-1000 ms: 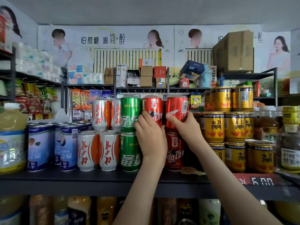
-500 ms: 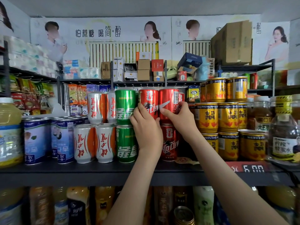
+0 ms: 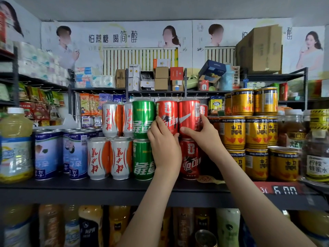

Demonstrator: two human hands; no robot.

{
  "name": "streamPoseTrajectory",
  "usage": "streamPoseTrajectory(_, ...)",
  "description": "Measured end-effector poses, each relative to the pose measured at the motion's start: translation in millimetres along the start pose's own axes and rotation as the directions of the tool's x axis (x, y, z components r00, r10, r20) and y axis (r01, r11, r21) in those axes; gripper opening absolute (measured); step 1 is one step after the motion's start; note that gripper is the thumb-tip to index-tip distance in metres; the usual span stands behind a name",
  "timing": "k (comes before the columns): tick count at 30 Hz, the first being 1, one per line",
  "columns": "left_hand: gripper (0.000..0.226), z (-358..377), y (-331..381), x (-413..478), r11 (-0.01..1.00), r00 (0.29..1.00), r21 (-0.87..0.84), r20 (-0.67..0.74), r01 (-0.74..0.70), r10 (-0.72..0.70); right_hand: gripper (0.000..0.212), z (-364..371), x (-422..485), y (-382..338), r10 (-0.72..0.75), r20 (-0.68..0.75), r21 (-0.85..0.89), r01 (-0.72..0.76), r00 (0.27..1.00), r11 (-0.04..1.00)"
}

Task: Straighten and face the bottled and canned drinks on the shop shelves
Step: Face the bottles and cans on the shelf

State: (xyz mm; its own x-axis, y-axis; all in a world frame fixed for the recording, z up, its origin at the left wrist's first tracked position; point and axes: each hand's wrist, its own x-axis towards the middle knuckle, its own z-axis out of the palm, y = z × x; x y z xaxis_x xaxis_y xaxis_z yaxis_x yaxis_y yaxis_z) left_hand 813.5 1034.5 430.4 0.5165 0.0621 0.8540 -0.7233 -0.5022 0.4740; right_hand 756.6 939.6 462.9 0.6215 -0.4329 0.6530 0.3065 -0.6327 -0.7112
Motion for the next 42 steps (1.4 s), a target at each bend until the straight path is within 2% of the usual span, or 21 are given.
streamPoseTrajectory(7, 0.074, 0, 1, -5, 0.998, 0.999, 0.064, -0.03, -0.023, 0.024, 0.084, 5, -5, 6, 0.021, -0.007, -0.061, -0.021, 1.0, 0.998)
streamPoseTrajectory(13, 0.071, -4, -4, -9, 0.999, 0.999, 0.025, -0.035, -0.041, 0.042, 0.082, 11, -10, 14, 0.058, -0.051, -0.02, -0.059, 0.997, 0.998)
streamPoseTrajectory(16, 0.065, -10, -8, -14, 0.998, 0.997, -0.023, -0.029, -0.067, 0.066, 0.079, 18, -17, 18, 0.002, -0.167, -0.078, -0.015, 0.986, 0.997)
streamPoseTrajectory(19, 0.059, -23, -14, -22, 0.989, 0.991, -0.068, -0.046, -0.132, 0.129, 0.072, 25, -35, 17, -0.125, -0.323, -0.191, 0.065, 0.938, 0.98)
streamPoseTrajectory(22, 0.053, -43, -23, -30, 0.982, 0.986, -0.086, -0.044, -0.167, 0.163, 0.063, 38, -58, 8, -0.228, -0.38, -0.208, 0.158, 0.896, 0.965)
streamPoseTrajectory(26, 0.045, -73, -47, -37, 0.983, 0.987, -0.098, -0.049, -0.157, 0.153, 0.053, 65, -83, -5, -0.301, -0.334, -0.173, 0.256, 0.893, 0.951)
streamPoseTrajectory(29, 0.038, -94, -76, -49, 0.984, 0.992, -0.134, 0.005, -0.122, 0.123, 0.042, 86, -99, -9, -0.332, -0.283, -0.131, 0.306, 0.9, 0.943)
streamPoseTrajectory(36, 0.028, -115, -129, -89, 0.984, 0.995, -0.178, 0.097, -0.021, 0.038, 0.029, 125, -143, -4, -0.264, -0.133, -0.057, 0.258, 0.955, 0.964)
streamPoseTrajectory(40, 0.023, -117, -132, -104, 0.97, 0.993, -0.237, 0.09, -0.059, 0.082, 0.027, 134, -165, 5, -0.237, -0.122, -0.079, 0.228, 0.964, 0.97)
streamPoseTrajectory(42, 0.028, -116, -129, -109, 0.963, 0.99, -0.266, 0.115, -0.048, 0.081, 0.026, 131, -172, 6, -0.231, -0.129, -0.098, 0.219, 0.964, 0.971)
